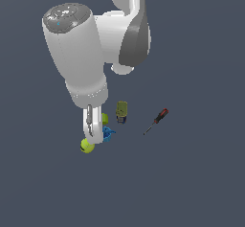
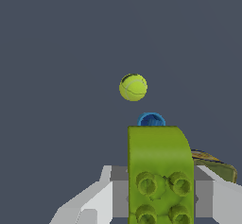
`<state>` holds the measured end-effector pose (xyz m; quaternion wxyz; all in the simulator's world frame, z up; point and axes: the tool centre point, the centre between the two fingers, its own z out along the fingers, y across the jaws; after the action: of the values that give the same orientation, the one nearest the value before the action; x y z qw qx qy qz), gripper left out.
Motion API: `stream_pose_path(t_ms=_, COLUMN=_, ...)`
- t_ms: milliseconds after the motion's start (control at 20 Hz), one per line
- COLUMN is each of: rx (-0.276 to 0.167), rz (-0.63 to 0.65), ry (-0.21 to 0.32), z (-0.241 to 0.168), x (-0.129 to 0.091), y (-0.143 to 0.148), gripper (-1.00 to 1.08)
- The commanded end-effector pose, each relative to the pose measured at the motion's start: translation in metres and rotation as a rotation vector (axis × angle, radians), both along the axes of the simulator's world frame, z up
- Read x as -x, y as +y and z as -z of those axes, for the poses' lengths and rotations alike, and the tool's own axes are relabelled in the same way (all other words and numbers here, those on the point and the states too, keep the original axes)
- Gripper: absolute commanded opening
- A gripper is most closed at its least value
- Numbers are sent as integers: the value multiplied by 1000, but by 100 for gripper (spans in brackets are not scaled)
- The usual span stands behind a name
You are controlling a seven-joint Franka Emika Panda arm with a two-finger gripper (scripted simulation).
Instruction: Pick up a designated object from a clutter of objects.
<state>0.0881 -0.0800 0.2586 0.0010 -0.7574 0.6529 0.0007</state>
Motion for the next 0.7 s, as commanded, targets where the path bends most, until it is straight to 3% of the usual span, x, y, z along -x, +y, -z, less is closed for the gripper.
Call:
stream_pose_path(t_ms=0, rx=0, rz=-1, ry=0, z=-24, x=2, y=-21, gripper=-100)
stream_pose_path(t_ms=650, rx=2, rz=-1, ry=0, z=-131, x=7, y=-113, gripper=-100)
